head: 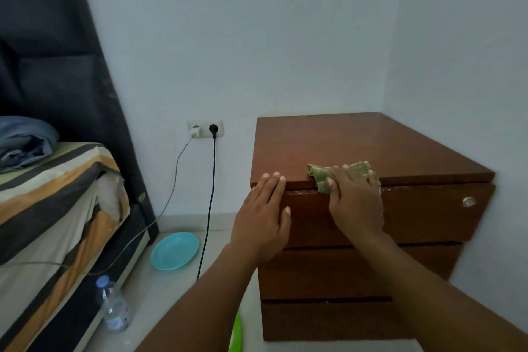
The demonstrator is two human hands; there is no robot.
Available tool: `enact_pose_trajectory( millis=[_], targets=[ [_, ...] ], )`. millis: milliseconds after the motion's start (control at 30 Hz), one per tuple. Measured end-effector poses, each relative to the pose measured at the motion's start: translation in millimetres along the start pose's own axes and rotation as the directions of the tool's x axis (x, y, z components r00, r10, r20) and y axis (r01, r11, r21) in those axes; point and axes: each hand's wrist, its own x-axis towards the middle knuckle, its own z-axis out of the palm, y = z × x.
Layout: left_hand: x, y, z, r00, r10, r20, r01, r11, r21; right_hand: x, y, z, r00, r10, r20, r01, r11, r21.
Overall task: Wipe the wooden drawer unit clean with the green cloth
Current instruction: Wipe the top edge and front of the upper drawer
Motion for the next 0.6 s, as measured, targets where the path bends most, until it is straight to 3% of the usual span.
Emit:
enact_pose_trajectory(
  millis=[200, 600],
  targets=[
    [-4, 4, 13, 0.993, -0.015, -0.115, 0.015, 1.000, -0.003, -4, 7, 18, 0.989, -0.062, -0.132, 0.066, 0.997, 0.027],
    [8, -19, 51, 0.904, 0.157, -0.399, -0.122, 0.986, 0.112, -5, 11, 46, 0.928, -0.130, -0.349, 0.135, 0.991, -0.010]
  ],
)
